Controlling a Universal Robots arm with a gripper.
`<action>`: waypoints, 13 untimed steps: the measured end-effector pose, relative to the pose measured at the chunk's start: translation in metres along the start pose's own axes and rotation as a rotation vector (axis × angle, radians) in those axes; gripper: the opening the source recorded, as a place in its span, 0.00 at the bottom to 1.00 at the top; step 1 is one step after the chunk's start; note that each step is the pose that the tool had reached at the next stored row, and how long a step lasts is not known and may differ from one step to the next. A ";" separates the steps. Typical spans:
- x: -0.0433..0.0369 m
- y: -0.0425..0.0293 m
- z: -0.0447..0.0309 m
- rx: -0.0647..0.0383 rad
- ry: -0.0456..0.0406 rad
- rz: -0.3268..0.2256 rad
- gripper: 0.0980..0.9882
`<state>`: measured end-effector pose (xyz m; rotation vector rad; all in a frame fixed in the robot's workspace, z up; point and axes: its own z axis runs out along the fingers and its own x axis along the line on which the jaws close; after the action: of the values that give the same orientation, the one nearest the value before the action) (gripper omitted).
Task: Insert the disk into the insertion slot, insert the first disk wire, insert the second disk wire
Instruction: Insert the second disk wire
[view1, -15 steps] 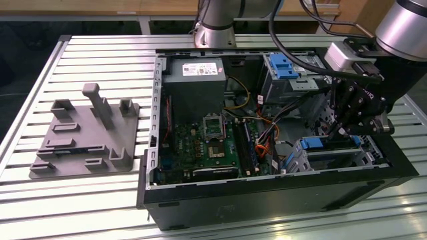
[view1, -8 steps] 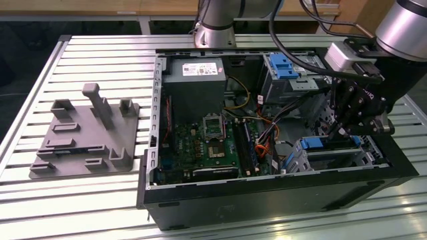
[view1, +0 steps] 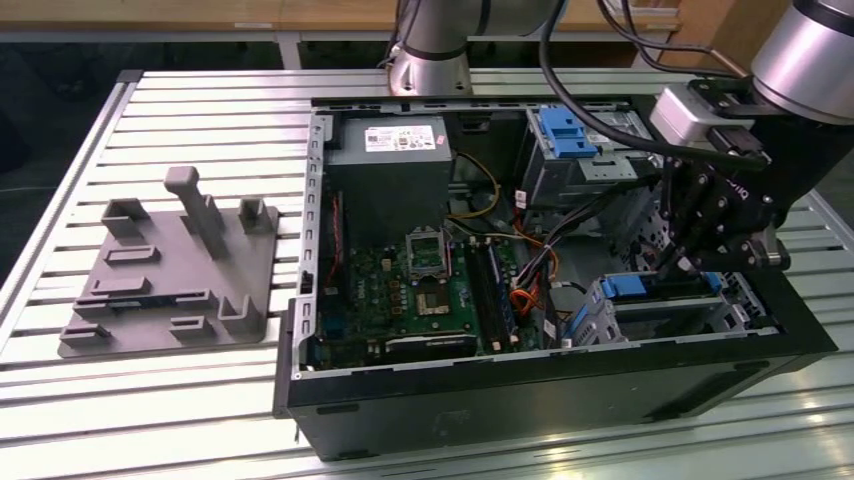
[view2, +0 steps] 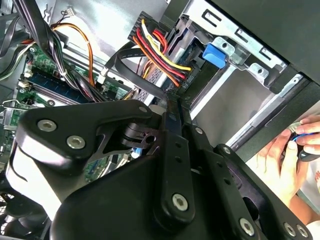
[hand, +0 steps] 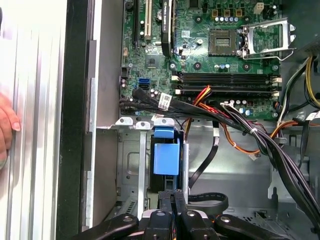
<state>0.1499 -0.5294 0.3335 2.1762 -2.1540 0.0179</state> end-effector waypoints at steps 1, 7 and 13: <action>0.0000 0.0000 0.0003 0.000 0.0000 -0.002 0.05; -0.0001 -0.0001 0.0021 0.001 0.0005 -0.013 0.05; 0.0012 -0.0001 0.0031 0.003 0.0016 -0.035 0.06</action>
<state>0.1499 -0.5308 0.3305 2.2141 -2.1165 0.0211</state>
